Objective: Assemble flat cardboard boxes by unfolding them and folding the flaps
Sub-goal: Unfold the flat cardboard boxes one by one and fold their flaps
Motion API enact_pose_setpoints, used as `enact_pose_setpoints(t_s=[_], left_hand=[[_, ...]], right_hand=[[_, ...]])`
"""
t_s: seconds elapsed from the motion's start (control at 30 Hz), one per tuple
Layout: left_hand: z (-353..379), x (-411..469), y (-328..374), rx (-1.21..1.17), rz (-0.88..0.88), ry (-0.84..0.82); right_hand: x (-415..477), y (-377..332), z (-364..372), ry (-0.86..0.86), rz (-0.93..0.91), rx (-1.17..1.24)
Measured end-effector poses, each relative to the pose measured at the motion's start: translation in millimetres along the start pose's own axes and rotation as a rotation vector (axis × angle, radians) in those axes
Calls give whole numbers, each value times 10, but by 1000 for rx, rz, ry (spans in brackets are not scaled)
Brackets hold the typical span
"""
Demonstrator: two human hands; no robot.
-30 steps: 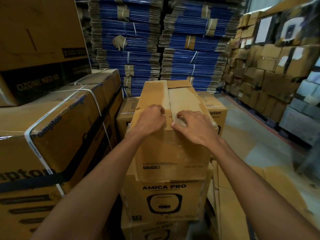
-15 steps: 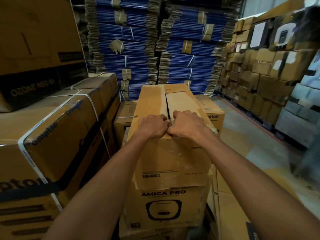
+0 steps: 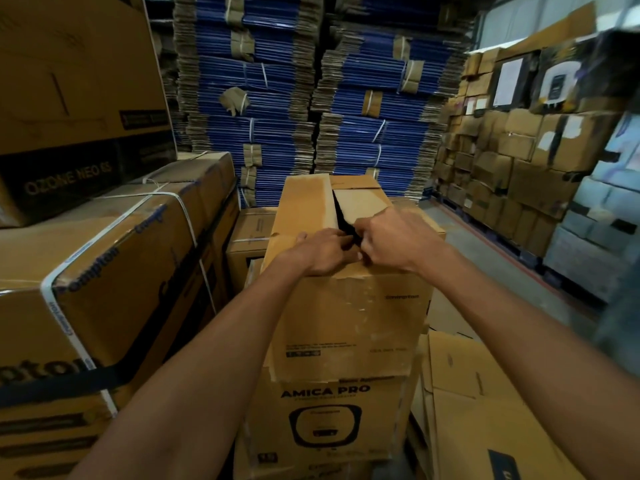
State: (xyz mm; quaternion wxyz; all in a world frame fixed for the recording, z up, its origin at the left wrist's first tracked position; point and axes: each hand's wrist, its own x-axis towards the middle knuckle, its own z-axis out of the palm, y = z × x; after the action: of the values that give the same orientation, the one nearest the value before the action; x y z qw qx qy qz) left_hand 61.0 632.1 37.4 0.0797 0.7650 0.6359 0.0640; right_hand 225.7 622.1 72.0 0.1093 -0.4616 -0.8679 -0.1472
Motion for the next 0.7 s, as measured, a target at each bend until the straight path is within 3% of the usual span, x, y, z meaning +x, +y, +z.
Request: enact_pose_setpoints(t_s=[0.37, 0.57, 0.7], left_hand=[[-82, 274, 382, -163, -14, -92], [-141, 356, 336, -382, -104, 73], [-216, 310, 328, -444, -207, 289]], right_hand=[[-14, 302, 16, 69, 45, 204], [81, 456, -33, 21, 120, 334], [73, 578, -82, 19, 148, 386]])
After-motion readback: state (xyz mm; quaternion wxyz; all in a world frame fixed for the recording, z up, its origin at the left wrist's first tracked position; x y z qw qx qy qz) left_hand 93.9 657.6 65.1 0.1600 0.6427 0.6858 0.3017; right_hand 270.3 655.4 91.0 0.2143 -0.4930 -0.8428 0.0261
